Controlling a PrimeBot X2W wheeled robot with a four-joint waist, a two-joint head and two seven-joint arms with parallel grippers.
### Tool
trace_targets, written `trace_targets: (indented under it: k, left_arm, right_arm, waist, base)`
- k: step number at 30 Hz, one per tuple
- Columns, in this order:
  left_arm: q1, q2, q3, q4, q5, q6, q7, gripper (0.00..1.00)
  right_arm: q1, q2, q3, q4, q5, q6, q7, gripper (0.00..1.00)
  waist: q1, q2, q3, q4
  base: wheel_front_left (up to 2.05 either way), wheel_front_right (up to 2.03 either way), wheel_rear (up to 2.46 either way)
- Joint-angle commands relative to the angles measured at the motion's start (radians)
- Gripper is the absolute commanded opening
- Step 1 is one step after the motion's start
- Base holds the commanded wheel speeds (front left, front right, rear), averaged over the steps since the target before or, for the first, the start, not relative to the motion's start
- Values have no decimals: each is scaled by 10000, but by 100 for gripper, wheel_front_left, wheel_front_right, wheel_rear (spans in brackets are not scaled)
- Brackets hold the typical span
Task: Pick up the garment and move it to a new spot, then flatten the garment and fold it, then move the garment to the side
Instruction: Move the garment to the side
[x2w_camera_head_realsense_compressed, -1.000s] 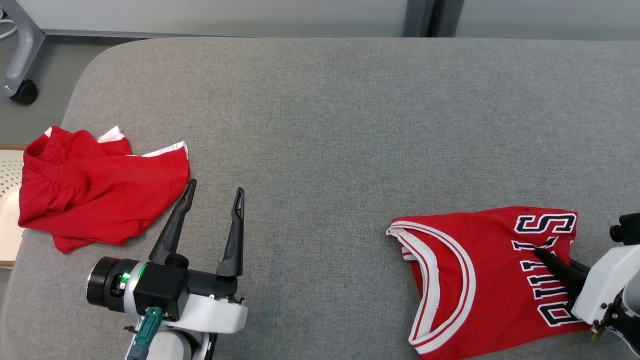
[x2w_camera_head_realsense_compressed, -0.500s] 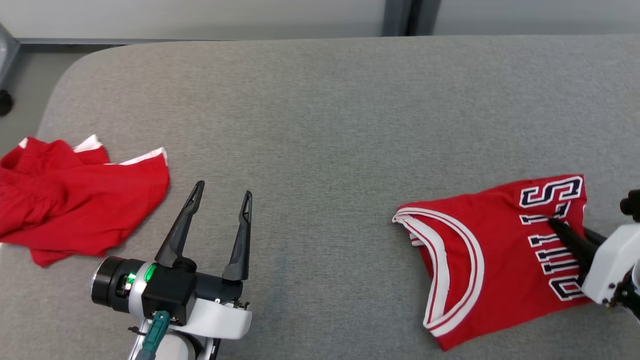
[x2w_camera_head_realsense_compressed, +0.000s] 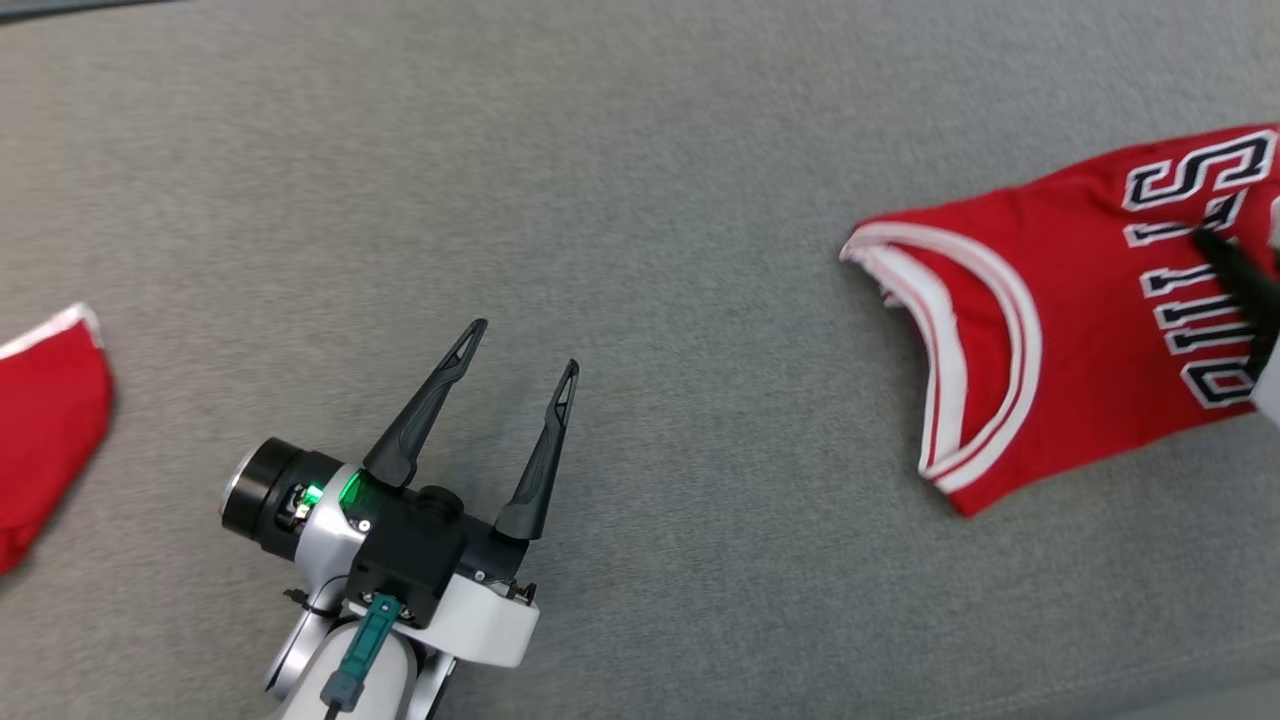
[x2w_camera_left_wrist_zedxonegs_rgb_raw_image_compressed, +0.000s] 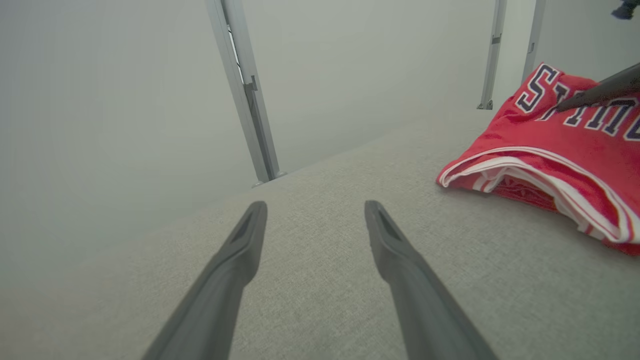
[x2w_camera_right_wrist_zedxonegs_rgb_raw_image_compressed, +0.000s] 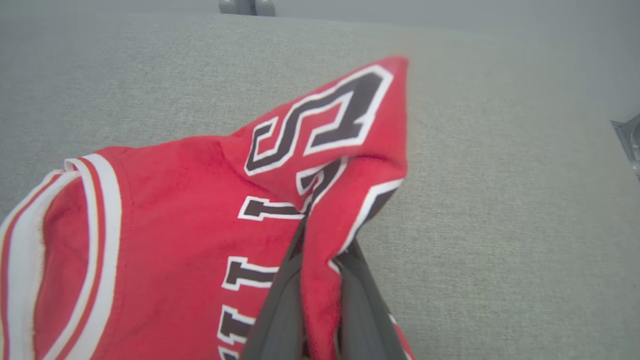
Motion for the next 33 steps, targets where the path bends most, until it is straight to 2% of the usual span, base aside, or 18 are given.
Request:
trace_targets:
  k: [1,5,11,25,33]
  left_arm:
    - [-244,126,-41,1,117,-18,-32,100]
    - [-471,416,-199,-70,88,99,-32,100]
    - [-757,717,-384,-122,-12,264,-32,100]
    - [-1132,1050,-645,-102,-287,678,27,100]
    - [-1157,1318,-540,-26,-378,860,62,100]
  right_arm:
    - [-255,-66,-44,138,-68,-6,-111,0]
    - [-960,-256,-114,736,-470,-6,-416,0]
    - [-1710,-599,-434,1918,-1082,-6,-667,0]
    - [-3148,-1376,-1252,3706,-3331,-6,-1281,0]
    - [-3737,-1408,-1531,4228,-4477,-6,-1315,0]
  waist:
    - [0,0,747,-702]
    - [0,0,1290,-1062]
    - [0,0,1872,-1072]
    - [0,0,2728,-581]
    - [0,0,3052,-348]
  base:
    - [0,0,0]
    - [0,0,0]
    - [0,0,0]
    - [0,0,0]
    - [0,0,0]
